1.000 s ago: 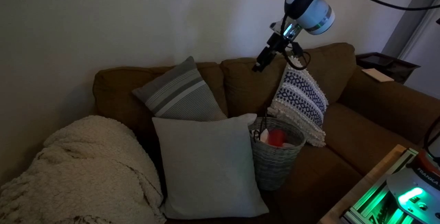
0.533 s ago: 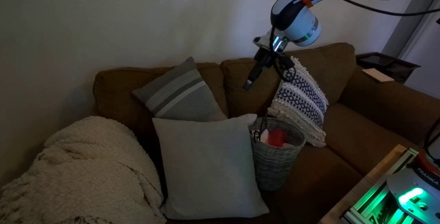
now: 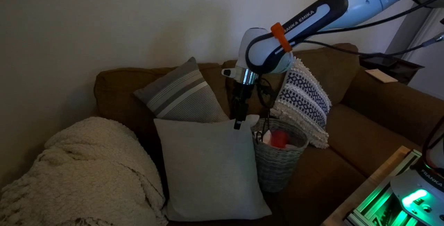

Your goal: Move the white and brown pillow next to the white and blue pillow

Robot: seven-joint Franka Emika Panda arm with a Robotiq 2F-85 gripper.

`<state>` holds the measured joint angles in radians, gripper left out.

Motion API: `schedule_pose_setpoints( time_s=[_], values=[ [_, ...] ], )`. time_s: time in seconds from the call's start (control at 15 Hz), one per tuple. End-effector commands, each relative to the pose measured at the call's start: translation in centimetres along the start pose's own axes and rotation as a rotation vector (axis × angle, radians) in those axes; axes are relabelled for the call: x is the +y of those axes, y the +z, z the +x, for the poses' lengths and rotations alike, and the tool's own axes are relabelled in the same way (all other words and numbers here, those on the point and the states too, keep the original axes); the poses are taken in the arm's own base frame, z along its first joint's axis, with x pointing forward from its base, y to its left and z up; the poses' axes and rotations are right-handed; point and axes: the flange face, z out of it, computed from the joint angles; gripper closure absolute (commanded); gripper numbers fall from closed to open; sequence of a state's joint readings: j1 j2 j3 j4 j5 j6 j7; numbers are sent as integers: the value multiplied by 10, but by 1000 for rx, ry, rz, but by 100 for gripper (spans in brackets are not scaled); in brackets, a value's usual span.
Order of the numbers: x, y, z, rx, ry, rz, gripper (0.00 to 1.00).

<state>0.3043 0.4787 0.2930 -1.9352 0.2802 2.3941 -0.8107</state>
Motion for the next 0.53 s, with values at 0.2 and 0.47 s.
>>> schedule_pose_setpoints(
  time_s=[0.2, 0.47],
  values=[
    [70, 0, -11, -112, -152, -135, 0],
    [71, 0, -13, -90, -138, -119, 0]
  ],
)
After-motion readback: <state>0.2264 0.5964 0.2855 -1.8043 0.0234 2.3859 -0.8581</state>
